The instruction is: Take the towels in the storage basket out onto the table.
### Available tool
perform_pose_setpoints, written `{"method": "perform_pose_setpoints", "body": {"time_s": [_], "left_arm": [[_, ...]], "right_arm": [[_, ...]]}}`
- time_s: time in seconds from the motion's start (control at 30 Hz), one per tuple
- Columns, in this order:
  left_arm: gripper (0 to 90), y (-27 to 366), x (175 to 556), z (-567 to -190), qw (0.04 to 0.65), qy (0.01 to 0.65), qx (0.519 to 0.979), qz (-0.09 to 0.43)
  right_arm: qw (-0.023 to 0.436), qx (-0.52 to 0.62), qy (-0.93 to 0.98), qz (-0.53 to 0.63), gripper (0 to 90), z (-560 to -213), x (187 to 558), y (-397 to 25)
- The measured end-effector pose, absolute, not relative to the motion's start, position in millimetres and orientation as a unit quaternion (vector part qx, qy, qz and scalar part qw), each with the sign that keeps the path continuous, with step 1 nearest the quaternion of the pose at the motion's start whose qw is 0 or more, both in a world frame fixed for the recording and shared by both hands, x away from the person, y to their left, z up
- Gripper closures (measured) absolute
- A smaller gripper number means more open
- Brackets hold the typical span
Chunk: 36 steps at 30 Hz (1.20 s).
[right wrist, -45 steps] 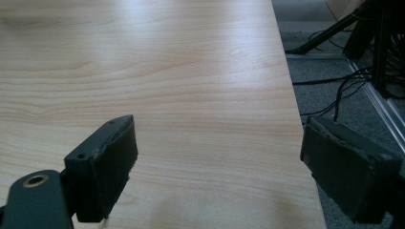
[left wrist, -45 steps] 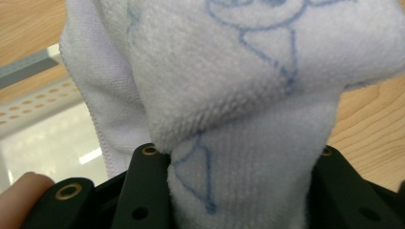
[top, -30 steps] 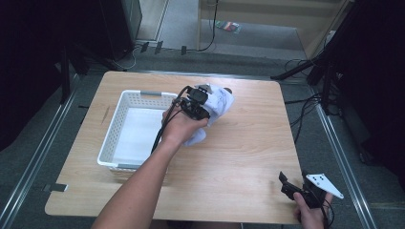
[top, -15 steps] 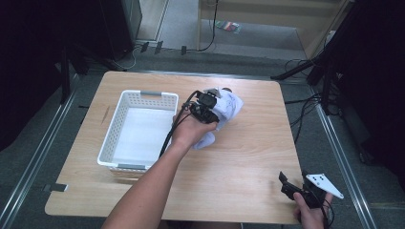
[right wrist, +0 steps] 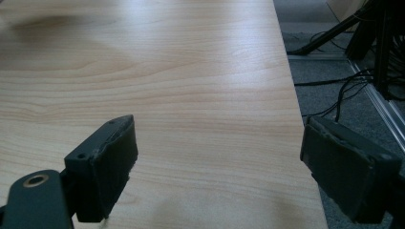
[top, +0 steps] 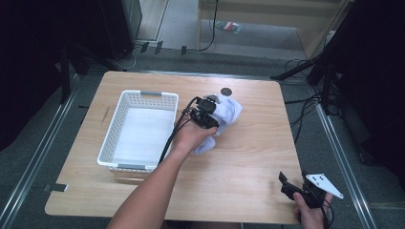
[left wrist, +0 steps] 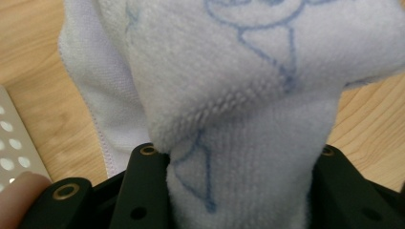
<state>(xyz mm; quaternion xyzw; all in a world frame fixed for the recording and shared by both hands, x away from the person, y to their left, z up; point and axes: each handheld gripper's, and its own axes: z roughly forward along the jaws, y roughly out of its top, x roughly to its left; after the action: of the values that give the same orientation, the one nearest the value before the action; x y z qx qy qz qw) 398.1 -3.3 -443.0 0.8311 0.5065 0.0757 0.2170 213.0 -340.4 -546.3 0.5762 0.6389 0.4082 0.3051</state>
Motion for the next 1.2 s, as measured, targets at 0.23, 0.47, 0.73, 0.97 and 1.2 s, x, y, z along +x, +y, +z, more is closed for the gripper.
{"method": "perform_pose_setpoints", "body": {"time_s": [0.23,0.47,0.73,0.97,1.2], "left_arm": [[59.6,-1,396,-459,0.215,0.510,0.830,0.062],[59.6,-5,391,-481,0.208,0.513,0.831,0.053],[10.8,-4,394,-479,0.225,0.536,0.813,0.028],[0.0,0,393,-475,0.235,0.530,0.814,0.028],[0.0,4,393,-472,0.236,0.529,0.815,0.026]], "right_arm": [[0.305,0.576,0.639,0.408,12.6,-546,213,-340],[0.306,0.576,0.639,0.408,12.6,-546,213,-340],[0.305,0.576,0.640,0.408,12.5,-546,213,-340],[0.306,0.575,0.640,0.407,12.6,-546,213,-340],[0.306,0.576,0.640,0.406,12.6,-546,213,-340]]}}
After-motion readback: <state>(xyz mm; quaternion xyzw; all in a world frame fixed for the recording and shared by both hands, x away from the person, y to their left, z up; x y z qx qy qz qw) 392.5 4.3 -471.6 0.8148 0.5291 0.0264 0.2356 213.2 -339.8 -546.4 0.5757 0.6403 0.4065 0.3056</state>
